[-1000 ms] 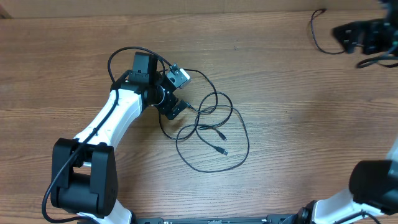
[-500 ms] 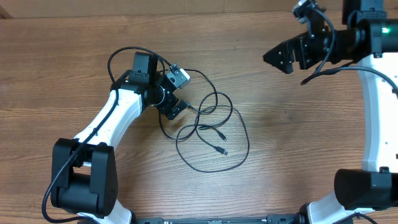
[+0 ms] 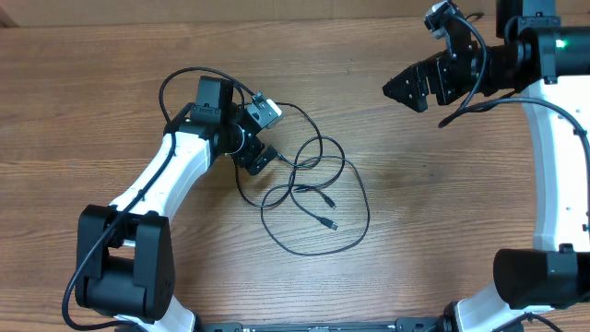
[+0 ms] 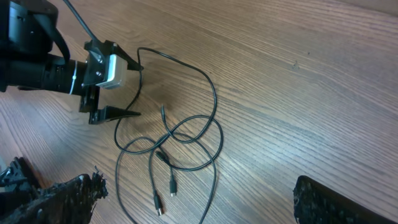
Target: Untangle cables
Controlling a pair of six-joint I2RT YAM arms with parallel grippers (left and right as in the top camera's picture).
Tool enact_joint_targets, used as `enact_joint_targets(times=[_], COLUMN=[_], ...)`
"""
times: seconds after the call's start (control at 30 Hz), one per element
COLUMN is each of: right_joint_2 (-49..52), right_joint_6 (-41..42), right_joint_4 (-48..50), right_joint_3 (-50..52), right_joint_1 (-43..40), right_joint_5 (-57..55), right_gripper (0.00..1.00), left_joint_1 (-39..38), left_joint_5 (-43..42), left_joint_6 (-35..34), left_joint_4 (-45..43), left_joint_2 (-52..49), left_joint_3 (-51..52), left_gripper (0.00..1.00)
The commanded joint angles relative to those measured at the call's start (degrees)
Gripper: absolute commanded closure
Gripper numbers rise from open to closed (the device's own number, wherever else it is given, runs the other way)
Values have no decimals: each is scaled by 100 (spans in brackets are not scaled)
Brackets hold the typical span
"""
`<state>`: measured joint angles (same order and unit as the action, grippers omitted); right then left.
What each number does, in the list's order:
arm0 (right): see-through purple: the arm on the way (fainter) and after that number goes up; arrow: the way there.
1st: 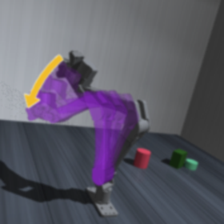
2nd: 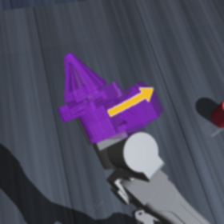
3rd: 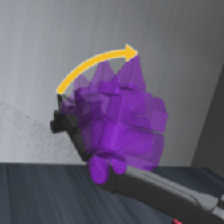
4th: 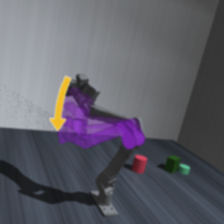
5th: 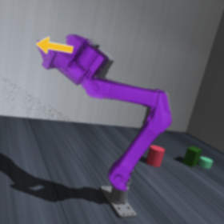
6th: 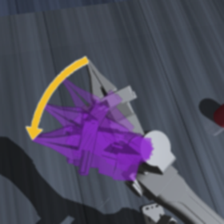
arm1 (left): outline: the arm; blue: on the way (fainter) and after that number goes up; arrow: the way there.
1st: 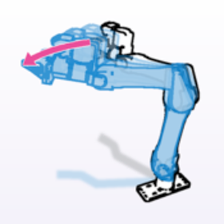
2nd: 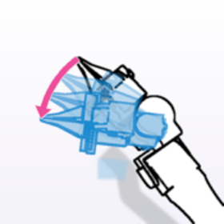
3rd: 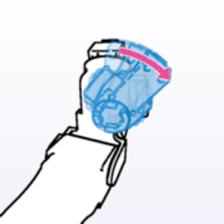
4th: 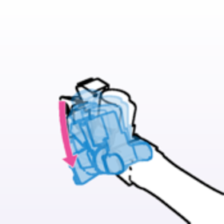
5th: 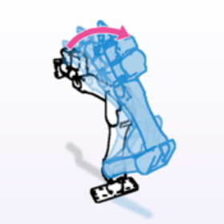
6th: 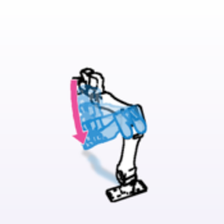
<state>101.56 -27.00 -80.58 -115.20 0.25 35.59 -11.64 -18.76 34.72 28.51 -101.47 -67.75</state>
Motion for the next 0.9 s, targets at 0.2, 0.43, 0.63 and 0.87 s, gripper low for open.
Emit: enact_joint_targets(times=[0.2, 0.43, 0.63, 0.87], right_joint_2=[122, 122, 122, 199], right_joint_6=[175, 498, 492, 1025], right_joint_4=[63, 22, -11, 483], right_joint_3=[-35, -35, -31, -31], right_joint_1=[13, 22, 302, 826], right_joint_5=[9, 13, 4, -144], right_gripper=[0, 0, 0, 0], left_joint_1=[125, 1106, 1886, 2208], left_joint_5=[-26, -66, -35, 197], left_joint_6=[-1126, -2918, -2918, -2907], left_joint_4=[-278, -599, -468, -326], left_joint_2=[140, 140, 140, 140], left_joint_3=[9, 9, 9, 9], left_gripper=[1, 0, 1, 1])
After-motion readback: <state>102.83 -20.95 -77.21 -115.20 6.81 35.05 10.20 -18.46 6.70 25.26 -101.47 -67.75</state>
